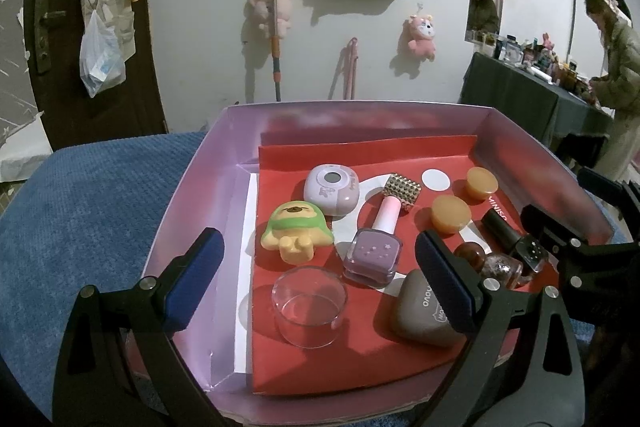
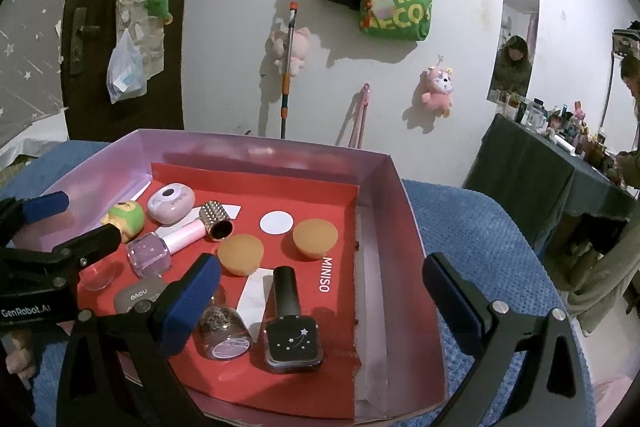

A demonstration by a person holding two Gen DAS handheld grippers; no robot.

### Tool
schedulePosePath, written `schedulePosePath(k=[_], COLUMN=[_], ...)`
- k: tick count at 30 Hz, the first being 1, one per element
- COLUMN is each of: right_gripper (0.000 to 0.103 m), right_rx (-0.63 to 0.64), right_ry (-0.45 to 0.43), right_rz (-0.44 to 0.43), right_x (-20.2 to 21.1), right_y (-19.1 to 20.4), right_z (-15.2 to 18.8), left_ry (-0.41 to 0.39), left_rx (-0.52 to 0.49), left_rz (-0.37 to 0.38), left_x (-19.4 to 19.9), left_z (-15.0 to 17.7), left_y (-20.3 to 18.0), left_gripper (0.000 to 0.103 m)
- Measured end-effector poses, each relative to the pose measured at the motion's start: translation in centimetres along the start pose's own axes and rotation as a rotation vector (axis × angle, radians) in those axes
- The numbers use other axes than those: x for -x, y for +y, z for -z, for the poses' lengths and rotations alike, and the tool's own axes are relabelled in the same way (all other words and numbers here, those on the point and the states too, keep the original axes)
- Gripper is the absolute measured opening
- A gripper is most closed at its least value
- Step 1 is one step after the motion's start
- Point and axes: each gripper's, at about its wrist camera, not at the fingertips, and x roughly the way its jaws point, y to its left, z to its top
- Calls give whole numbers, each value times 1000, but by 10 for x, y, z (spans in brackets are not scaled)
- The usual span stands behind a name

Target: Organize rigid objects

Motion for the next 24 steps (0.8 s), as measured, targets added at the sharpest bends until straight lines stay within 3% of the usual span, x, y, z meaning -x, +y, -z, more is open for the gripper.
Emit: schedulePosePath(k=[24], right_gripper=[103], right_rx=[-15], right_ry=[-5], right_rz=[-23], right_x=[2], right_y=[1], right_z=[-3], left_ry=[0], left_rx=[2], left_rz=[1], left_x=[1], left_z=[1], left_y=[1], left_gripper=[98])
